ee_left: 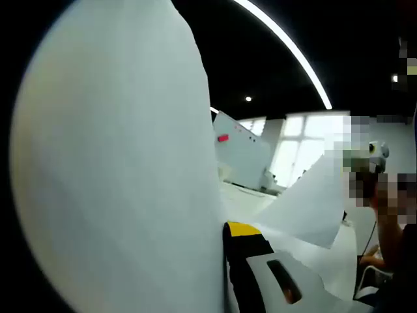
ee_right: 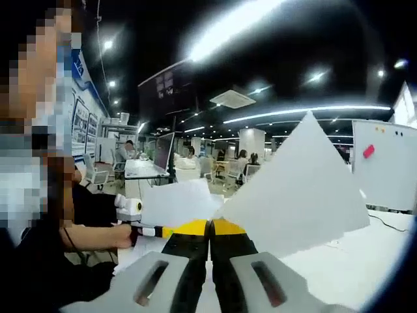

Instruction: Organize the stack of printing papers by aligning and flattening the scattered papers on the table

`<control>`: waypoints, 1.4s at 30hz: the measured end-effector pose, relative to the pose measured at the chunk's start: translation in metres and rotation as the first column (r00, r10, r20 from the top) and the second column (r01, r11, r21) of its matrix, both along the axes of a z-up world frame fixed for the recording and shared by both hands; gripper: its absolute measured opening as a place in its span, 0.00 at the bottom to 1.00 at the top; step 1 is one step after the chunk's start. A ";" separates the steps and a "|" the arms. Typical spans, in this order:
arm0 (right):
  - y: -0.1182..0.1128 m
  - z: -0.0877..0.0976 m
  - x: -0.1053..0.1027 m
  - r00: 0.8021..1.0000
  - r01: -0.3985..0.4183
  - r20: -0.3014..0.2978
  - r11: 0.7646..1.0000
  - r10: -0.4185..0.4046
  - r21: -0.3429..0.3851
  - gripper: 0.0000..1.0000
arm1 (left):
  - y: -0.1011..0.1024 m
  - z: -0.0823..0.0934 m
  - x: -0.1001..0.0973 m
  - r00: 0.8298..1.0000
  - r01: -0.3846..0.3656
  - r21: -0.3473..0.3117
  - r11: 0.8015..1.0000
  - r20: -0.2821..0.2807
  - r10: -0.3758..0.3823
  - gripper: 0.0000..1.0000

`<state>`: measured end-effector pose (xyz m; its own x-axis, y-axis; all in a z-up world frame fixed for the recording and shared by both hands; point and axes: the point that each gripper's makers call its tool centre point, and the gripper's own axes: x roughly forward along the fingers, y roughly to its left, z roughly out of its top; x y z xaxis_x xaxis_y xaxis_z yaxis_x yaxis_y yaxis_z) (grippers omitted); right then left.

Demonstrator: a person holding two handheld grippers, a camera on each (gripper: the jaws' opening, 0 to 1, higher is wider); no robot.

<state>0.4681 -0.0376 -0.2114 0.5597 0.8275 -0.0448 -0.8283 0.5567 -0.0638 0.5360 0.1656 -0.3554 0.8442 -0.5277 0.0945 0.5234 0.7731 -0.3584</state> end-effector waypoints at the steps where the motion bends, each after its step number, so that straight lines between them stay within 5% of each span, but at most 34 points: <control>1: 0.002 0.000 -0.002 1.000 -0.009 0.002 1.000 0.009 -0.001 0.00 | 0.000 0.000 0.000 1.000 0.000 0.000 1.000 0.000 0.000 0.07; 5: 0.011 0.003 -0.013 0.998 -0.069 0.014 0.998 0.069 -0.004 0.00 | 0.000 0.000 0.000 1.000 0.000 0.000 1.000 0.002 0.000 0.07; 11: 0.030 0.010 -0.049 0.967 -0.253 0.020 0.967 0.253 0.011 0.00 | 0.000 0.000 -0.001 1.000 0.001 0.001 1.000 0.000 -0.001 0.07; 21: 0.036 0.016 -0.082 0.918 -0.376 0.113 0.925 0.381 -0.061 0.00 | -0.001 -0.001 -0.001 1.000 0.006 0.005 1.000 -0.002 -0.006 0.07; 28: 0.034 0.007 -0.094 0.888 -0.438 0.100 0.892 0.449 -0.116 0.00 | -0.002 -0.001 -0.001 1.000 0.009 0.005 1.000 -0.004 -0.009 0.07; 34: 0.026 -0.009 -0.077 0.907 -0.416 0.015 0.903 0.420 -0.109 0.00 | -0.002 -0.001 -0.001 1.000 0.010 0.003 1.000 -0.003 -0.009 0.07; 39: 0.006 -0.033 -0.039 0.954 -0.290 -0.105 0.950 0.279 -0.111 0.00 | -0.002 -0.001 -0.001 1.000 0.010 -0.004 1.000 -0.007 -0.010 0.07; 42: -0.003 -0.046 -0.026 0.958 -0.259 -0.154 0.959 0.240 -0.117 0.00 | -0.002 -0.001 -0.001 1.000 0.010 -0.001 1.000 -0.007 -0.010 0.07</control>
